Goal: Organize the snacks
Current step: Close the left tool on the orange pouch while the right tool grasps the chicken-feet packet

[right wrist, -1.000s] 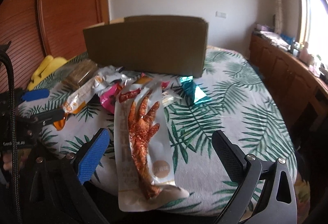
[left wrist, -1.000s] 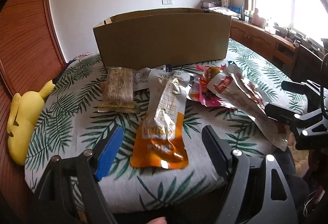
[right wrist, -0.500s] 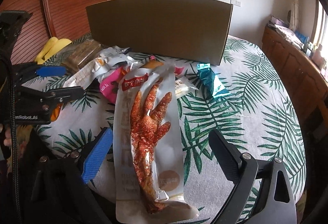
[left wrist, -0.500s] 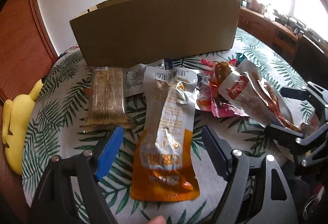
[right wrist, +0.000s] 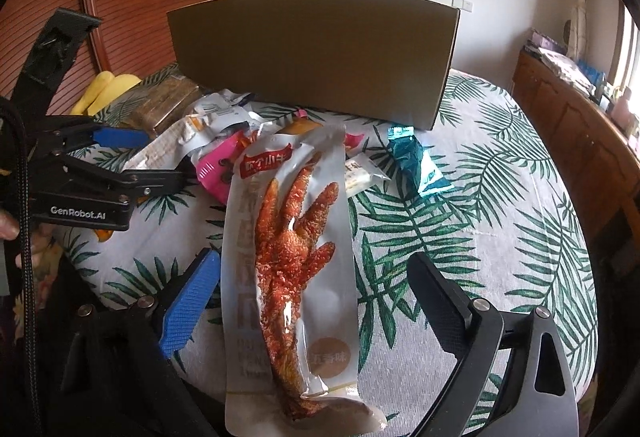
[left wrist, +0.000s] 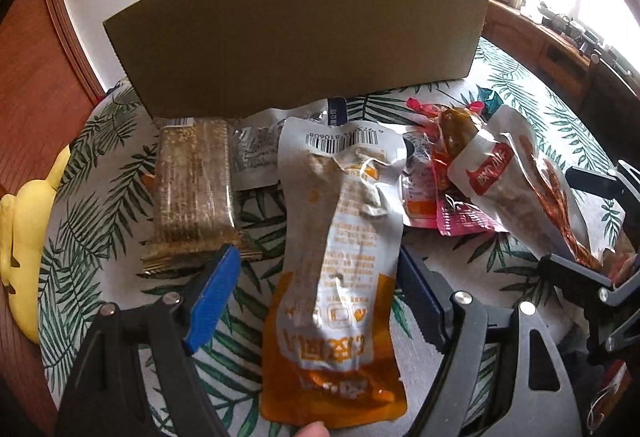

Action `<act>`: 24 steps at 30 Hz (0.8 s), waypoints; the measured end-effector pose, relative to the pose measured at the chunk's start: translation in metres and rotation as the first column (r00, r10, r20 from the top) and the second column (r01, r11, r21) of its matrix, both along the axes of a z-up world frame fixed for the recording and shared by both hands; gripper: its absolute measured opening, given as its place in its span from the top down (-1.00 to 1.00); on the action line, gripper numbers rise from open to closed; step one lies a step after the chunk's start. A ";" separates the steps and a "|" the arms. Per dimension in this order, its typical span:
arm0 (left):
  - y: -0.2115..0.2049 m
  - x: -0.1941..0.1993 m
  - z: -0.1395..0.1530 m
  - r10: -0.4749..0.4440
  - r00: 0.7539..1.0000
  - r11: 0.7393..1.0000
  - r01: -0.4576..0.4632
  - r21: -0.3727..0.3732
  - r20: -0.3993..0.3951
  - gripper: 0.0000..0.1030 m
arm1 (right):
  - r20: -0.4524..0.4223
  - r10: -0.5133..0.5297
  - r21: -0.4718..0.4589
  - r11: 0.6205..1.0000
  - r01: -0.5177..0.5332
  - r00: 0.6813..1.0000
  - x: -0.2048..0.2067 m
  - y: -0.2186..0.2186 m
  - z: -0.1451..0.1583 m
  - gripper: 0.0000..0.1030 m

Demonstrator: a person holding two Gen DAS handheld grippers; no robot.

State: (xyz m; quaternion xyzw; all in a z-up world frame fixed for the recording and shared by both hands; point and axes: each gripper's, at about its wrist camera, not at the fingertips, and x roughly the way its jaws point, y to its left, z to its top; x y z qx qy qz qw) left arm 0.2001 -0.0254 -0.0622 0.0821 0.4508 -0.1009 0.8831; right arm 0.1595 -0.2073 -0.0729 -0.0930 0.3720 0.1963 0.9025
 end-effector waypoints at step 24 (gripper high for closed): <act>-0.004 0.019 -0.002 -0.054 0.993 0.998 0.050 -0.038 -0.102 -0.70 | -0.064 0.035 -0.059 0.997 -0.039 0.997 0.020 0.012 -0.013 -0.85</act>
